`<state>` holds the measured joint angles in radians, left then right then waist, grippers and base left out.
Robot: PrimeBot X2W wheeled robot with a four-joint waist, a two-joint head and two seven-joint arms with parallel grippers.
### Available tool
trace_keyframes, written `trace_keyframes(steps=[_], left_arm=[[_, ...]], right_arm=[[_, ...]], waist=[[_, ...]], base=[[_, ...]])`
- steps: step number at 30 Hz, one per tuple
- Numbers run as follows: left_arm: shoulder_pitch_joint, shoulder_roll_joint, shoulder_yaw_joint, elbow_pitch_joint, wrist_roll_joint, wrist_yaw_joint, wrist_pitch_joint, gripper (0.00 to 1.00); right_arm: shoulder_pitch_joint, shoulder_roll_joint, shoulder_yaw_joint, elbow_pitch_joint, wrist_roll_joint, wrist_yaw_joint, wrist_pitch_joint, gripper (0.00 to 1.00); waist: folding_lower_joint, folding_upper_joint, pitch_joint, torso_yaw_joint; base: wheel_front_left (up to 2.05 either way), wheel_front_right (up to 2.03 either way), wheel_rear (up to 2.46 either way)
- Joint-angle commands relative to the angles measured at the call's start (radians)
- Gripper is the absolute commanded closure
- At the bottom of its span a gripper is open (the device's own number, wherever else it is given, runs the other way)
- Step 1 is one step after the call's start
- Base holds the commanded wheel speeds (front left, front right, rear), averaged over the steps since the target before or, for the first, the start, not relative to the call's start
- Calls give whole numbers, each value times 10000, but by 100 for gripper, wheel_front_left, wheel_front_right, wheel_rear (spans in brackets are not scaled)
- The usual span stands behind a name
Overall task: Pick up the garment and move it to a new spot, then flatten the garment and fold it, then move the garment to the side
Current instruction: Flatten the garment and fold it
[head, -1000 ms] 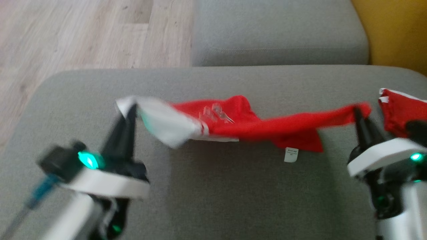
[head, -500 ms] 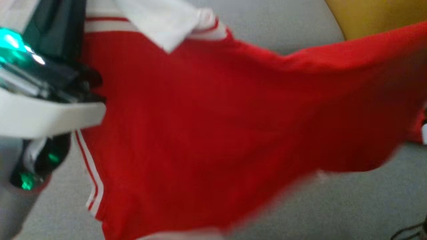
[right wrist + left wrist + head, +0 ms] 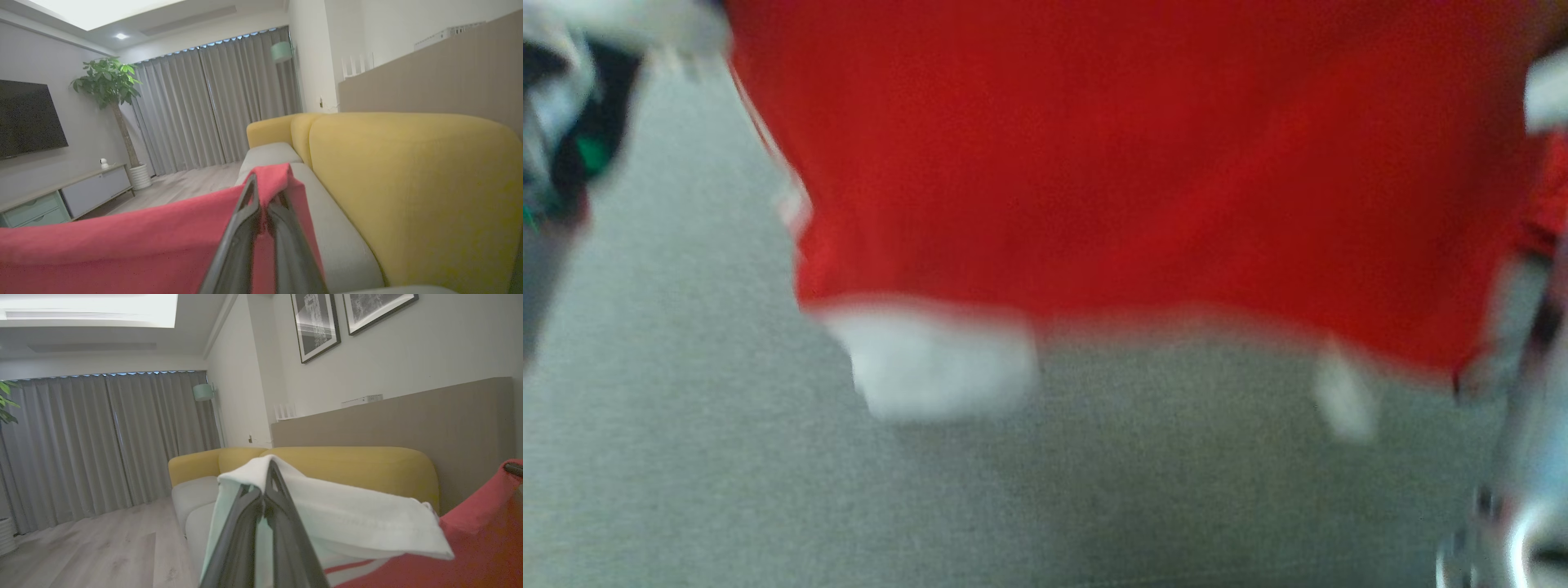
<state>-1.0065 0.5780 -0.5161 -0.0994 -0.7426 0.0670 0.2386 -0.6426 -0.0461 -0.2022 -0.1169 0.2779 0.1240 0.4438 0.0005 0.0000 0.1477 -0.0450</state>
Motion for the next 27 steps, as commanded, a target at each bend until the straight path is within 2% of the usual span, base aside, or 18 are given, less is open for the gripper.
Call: trace_keyframes(steps=[1, 7, 13, 18, 23, 27], left_arm=[[-1266, 184, 457, 406, 316, -129, -73, 100], [-3965, -722, 171, 3475, 1593, -604, -1533, 100], [-5339, -1748, -144, 5741, 2088, -849, -2791, 100], [-5170, -2333, -487, 6943, 2017, -1345, -3643, 100], [-4399, -2469, -646, 7326, 1738, -1684, -4441, 100], [-3310, -2532, -494, 7245, 1303, -1799, -4834, 100]], right_arm=[[-1330, -57, 314, 339, -229, 67, -399, 100], [-4508, -46, 507, 3697, -1692, 67, -2022, 100], [-6469, -44, 587, 6391, -2997, 67, -3320, 100], [-6693, -43, 762, 8055, -3081, 67, -4489, 100], [-6401, -42, 963, 9404, -2976, 67, -5535, 100], [-6089, -42, 991, 10076, -2779, 67, -6292, 100]], waist=[[-5, 0, 1079, -260], [-5, 0, 1458, -365], [-5, 0, 2183, -54], [-5, 0, 3156, 261], [-5, 0, 3883, 444], [-5, 0, 3988, 604]], base=[[0, 0, 0], [0, 0, 0], [0, 0, 0], [0, 0, 0], [0, 0, 0], [0, 0, 0]])
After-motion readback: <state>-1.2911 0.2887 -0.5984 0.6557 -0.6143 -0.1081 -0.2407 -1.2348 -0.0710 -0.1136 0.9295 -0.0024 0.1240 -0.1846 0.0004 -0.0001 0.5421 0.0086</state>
